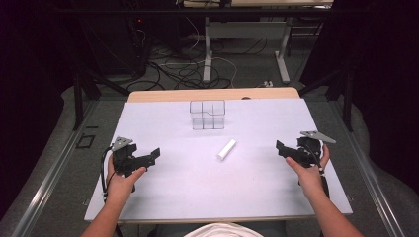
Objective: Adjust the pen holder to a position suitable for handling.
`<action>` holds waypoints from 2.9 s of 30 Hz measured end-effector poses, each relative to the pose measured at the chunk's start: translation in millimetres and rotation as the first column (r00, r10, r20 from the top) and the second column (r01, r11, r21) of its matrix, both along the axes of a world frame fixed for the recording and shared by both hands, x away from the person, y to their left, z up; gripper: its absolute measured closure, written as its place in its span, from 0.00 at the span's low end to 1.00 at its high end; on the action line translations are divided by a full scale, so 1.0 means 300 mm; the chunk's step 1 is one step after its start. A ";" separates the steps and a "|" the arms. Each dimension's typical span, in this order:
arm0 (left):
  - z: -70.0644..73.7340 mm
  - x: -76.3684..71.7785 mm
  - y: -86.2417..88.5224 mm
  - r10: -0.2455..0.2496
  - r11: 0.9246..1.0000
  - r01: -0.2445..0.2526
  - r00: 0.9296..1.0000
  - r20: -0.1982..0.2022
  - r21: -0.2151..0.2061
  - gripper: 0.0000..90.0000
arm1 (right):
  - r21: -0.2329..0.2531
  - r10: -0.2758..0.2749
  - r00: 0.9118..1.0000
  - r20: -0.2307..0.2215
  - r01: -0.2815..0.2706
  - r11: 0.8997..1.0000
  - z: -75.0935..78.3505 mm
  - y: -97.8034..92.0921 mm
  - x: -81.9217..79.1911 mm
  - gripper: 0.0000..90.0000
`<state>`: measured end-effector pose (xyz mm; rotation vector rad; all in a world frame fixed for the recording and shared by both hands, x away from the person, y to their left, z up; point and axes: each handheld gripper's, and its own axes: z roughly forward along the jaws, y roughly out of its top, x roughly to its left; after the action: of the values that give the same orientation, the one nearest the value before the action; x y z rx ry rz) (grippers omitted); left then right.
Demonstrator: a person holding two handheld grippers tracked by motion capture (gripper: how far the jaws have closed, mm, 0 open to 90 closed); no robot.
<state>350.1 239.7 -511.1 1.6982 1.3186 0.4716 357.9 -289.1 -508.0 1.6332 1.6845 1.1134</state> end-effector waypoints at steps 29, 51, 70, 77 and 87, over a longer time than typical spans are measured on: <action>0.001 -0.006 0.003 0.015 1.000 -0.015 1.000 -0.008 -0.010 0.04 | 0.016 0.139 0.990 -0.019 -0.139 0.990 0.126 0.159 0.136 0.23; 0.003 -0.013 0.011 0.012 1.000 -0.012 1.000 -0.010 -0.011 0.06 | -0.057 0.222 0.973 -0.065 -0.225 0.973 0.258 0.403 0.315 0.36; 0.004 -0.017 0.024 0.019 1.000 -0.019 1.000 -0.008 -0.016 0.06 | -0.053 0.174 0.967 -0.185 -0.187 0.981 0.216 0.506 0.470 0.41; 0.002 -0.017 0.024 0.021 1.000 -0.022 1.000 -0.010 -0.018 0.08 | -0.063 0.169 0.963 -0.208 -0.186 0.981 0.200 0.541 0.524 0.46; 0.004 -0.020 0.033 0.023 0.999 -0.023 1.000 -0.009 -0.030 0.09 | -0.074 0.146 0.961 -0.233 -0.167 0.983 0.152 0.584 0.596 0.48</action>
<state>344.0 249.5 -510.0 1.6639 1.3467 0.4562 536.5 -113.9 -462.3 1.6424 2.0115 0.9314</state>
